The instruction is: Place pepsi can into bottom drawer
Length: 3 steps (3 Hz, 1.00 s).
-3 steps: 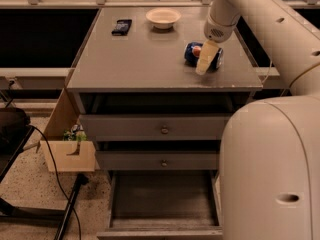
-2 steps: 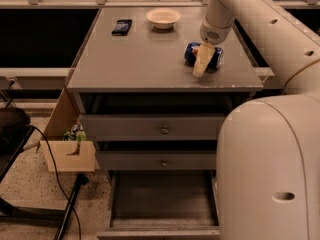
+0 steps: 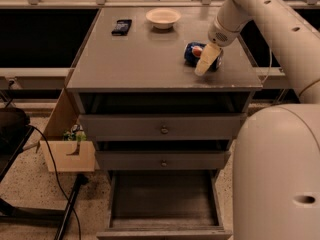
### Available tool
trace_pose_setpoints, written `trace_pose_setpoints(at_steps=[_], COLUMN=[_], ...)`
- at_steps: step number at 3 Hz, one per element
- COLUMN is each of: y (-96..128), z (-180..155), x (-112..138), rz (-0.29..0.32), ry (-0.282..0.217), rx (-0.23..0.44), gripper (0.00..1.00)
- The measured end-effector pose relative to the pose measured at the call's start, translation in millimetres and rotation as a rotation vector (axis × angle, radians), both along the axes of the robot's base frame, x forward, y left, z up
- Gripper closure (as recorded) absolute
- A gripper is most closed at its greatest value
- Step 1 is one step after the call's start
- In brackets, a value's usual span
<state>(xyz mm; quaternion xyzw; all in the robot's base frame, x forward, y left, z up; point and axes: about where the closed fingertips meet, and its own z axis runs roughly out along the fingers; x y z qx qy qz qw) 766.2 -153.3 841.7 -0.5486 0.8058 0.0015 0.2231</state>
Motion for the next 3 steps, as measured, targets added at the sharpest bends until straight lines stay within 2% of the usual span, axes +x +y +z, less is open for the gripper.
trace_pose_setpoints(at_steps=[2, 3], y=[-13, -13], z=[22, 22], x=[4, 4], rz=[0.009, 0.008], ry=[-0.119, -0.118], rx=[0.203, 0.203], gripper=[0.00, 0.00])
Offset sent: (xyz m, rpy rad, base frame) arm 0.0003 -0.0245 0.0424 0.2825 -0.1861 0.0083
